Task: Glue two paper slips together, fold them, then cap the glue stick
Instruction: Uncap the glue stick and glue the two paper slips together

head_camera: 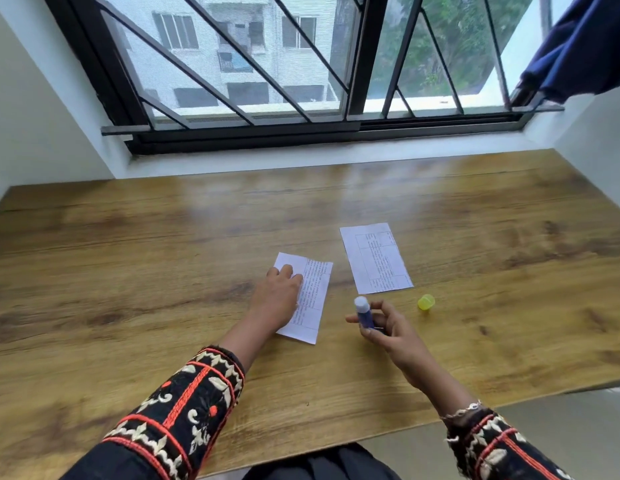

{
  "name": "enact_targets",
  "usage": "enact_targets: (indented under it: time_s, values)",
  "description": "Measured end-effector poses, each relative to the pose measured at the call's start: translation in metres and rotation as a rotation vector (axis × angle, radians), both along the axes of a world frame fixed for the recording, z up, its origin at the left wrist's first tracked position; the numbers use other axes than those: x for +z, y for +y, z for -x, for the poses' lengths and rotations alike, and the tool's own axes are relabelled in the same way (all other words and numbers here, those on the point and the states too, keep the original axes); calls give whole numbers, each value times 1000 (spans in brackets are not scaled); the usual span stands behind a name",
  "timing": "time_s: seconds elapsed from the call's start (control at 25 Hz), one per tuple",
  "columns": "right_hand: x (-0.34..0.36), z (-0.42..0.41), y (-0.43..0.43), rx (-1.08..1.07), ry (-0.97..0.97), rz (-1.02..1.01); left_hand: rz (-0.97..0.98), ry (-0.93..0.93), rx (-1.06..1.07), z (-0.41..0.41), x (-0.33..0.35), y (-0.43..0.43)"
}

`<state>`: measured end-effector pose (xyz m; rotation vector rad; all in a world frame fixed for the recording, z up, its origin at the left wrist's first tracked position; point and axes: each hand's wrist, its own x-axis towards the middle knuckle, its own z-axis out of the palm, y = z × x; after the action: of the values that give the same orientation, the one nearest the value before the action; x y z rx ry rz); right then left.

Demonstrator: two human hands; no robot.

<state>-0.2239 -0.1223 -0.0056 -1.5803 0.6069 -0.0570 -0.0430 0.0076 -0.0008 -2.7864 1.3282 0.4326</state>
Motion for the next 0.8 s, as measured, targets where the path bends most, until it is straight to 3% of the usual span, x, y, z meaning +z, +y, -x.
enact_targets:
  time_s: [0.6,0.8]
  values:
    - [9,31,-139,-429,-63,345,-24,4,94,6,7,-10]
    - [0,25,-152,-447,-6,363,-21,7,108,7,8,-10]
